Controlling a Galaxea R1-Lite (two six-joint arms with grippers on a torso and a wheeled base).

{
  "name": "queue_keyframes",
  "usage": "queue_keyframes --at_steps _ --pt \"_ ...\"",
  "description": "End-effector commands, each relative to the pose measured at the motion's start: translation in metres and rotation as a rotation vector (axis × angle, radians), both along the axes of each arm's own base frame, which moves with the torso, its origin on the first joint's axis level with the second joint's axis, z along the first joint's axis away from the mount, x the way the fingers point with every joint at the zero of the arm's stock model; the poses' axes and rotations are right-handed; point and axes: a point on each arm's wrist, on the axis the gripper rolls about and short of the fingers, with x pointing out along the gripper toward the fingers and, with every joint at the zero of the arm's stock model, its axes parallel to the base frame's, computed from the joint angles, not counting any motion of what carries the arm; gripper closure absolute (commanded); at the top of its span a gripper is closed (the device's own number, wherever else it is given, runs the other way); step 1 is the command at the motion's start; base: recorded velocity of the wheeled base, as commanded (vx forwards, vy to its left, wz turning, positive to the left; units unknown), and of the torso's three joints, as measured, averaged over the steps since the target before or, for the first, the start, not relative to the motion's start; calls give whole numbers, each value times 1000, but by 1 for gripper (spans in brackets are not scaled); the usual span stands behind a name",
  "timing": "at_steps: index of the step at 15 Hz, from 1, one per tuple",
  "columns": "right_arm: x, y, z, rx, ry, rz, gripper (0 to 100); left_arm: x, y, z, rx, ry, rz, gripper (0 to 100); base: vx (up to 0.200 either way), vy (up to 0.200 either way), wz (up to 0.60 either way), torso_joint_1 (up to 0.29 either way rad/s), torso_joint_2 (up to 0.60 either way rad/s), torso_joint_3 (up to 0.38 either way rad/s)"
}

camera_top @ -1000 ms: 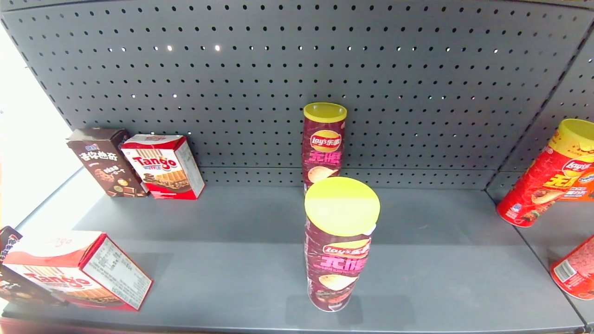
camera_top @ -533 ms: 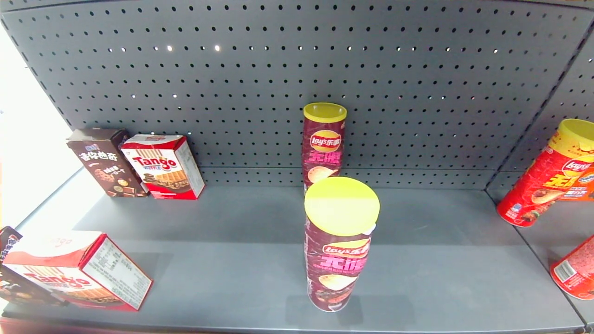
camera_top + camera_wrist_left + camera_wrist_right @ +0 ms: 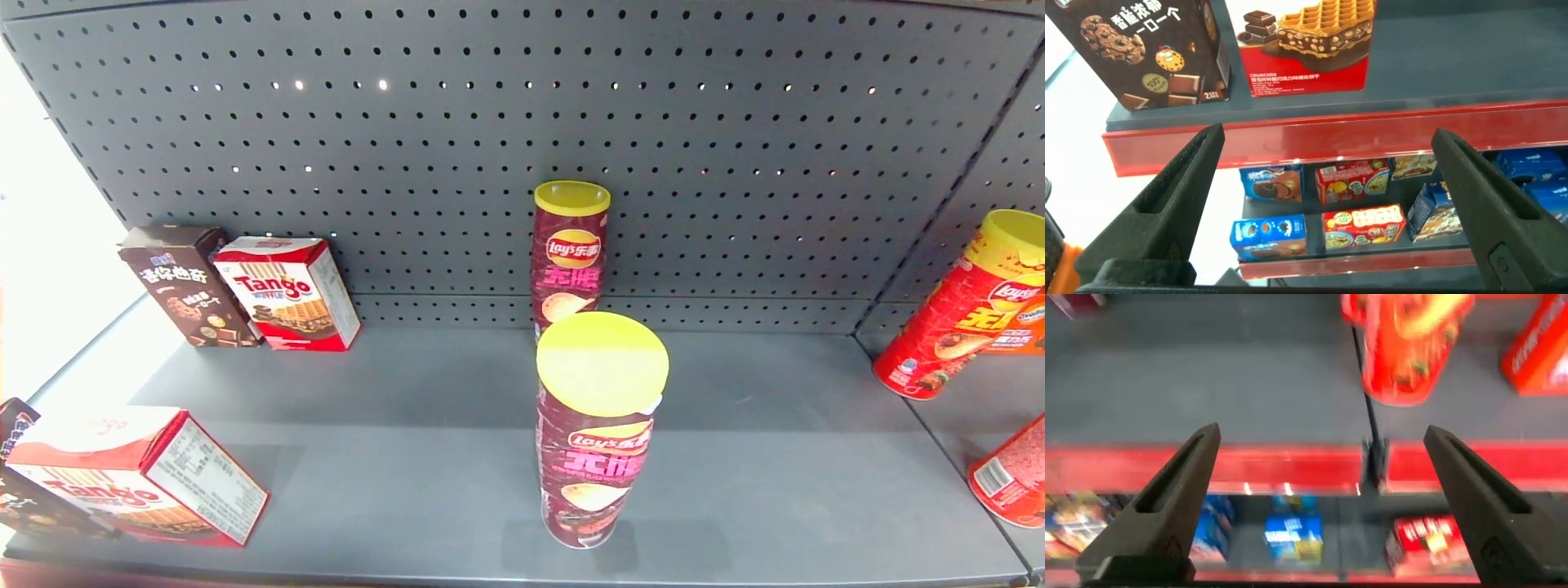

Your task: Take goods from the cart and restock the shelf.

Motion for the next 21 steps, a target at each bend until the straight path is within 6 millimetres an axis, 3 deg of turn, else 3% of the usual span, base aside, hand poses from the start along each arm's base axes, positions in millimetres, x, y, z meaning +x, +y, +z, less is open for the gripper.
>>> queue_keyframes --at_steps 1,21 --pt "-2 0 -3 -19 -10 -17 0 0 0 0 -1 0 1 0 0 0 0 0 0 0" --pt "-2 0 -3 -20 -13 -35 0 0 1 0 -17 -5 31 0 -10 0 0 0 0 0"
